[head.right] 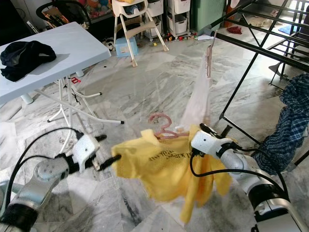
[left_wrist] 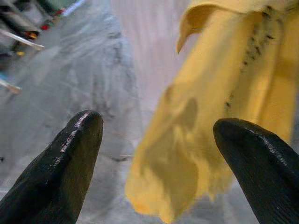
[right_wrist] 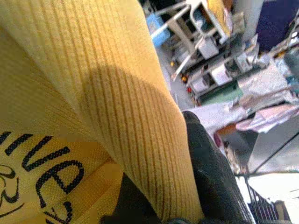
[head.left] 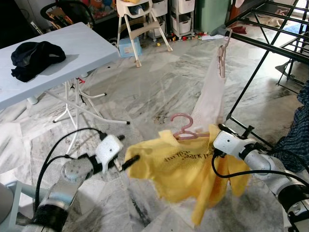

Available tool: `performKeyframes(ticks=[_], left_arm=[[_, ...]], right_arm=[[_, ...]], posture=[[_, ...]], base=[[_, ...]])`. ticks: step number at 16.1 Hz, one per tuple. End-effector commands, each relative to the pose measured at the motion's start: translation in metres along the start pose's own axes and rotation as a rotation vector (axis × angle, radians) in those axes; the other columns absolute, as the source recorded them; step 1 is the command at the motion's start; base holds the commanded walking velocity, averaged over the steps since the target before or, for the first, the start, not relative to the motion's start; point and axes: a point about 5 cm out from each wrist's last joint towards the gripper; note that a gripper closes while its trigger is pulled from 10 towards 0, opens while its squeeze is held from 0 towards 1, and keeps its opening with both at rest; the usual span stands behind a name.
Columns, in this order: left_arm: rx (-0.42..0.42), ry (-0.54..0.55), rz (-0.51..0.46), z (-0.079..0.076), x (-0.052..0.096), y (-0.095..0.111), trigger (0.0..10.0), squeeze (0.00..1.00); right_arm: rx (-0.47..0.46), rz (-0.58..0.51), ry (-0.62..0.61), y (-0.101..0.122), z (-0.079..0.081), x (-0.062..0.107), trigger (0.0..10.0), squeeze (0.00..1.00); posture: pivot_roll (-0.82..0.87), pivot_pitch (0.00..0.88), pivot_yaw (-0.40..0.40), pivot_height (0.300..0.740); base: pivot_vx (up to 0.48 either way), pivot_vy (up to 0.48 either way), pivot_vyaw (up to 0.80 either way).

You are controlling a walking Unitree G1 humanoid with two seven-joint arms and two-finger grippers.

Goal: Hang hanger

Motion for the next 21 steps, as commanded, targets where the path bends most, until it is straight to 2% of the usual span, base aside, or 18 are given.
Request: performKeyframes(ticks=[1, 2, 4, 5, 6, 9, 10, 11, 17, 21], left_arm=[[0.013, 0.025, -0.006, 0.006, 0.003, -0.001, 10.0, 1.0], [0.062, 0.02, -0.023, 0.007, 0.0, -0.003, 10.0, 1.0], [0.08, -0.006, -0.022, 0.005, -0.003, -0.004, 10.0, 1.0], [0.084, -0.044, -0.02, 0.001, -0.006, -0.003, 10.0, 0.64], [0.13, -0.101, -0.02, -0.004, -0.009, -0.003, 10.0, 0.0], [0.144, -0.164, 0.004, -0.011, -0.014, -0.006, 10.0, 0.0], [0.158, -0.176, -0.001, -0.013, -0.016, -0.006, 9.1, 0.0], [0.172, -0.19, -0.001, -0.014, -0.017, -0.006, 0.0, 0.0], [0.227, -0.263, -0.018, -0.015, -0.014, -0.001, 0.0, 0.0], [0.231, -0.32, -0.007, -0.018, -0.01, 0.001, 0.0, 0.0]], right_arm=[[-0.025, -0.068, -0.048, 0.009, -0.011, -0.003, 0.0, 0.0], [-0.034, -0.109, -0.047, 0.013, -0.014, 0.0, 0.0, 0.0], [-0.037, -0.138, -0.037, 0.015, -0.015, 0.002, 0.0, 0.0], [-0.039, -0.166, -0.025, 0.017, -0.014, 0.004, 0.0, 0.0], [-0.038, -0.186, -0.011, 0.019, -0.014, 0.005, 0.0, 0.0], [-0.044, -0.194, -0.006, 0.021, -0.013, 0.006, 0.0, 0.0], [-0.048, -0.201, 0.0, 0.022, -0.012, 0.006, 0.0, 0.0], [-0.05, -0.206, 0.004, 0.024, -0.012, 0.006, 0.0, 0.0], [-0.051, -0.207, 0.023, 0.025, -0.008, 0.007, 0.0, 0.0], [-0.05, -0.211, 0.035, 0.026, -0.006, 0.006, 0.0, 0.0]], posture=[[-0.13, 0.073, 0.16, 0.74], [-0.13, 0.072, 0.164, 0.74], [-0.14, 0.071, 0.169, 0.74], [-0.14, 0.071, 0.172, 0.74], [-0.14, 0.07, 0.174, 0.74], [-0.14, 0.071, 0.178, 0.74], [-0.14, 0.072, 0.18, 0.74], [-0.14, 0.073, 0.181, 0.74], [-0.14, 0.072, 0.18, 0.74], [-0.13, 0.075, 0.174, 0.74]], base=[[0.0, 0.0, 0.0], [0.0, 0.0, 0.0], [0.0, 0.0, 0.0], [0.0, 0.0, 0.0], [0.0, 0.0, 0.0], [0.0, 0.0, 0.0], [0.0, 0.0, 0.0], [0.0, 0.0, 0.0], [0.0, 0.0, 0.0], [0.0, 0.0, 0.0]])
Point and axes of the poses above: a point about 5 cm out from each wrist's last joint towards the gripper, its own x axis pointing back from the gripper into the wrist, its own y axis along the axis of the wrist's last joint, z = x × y, and after that the axes turned 13 degrees about x, right-handed
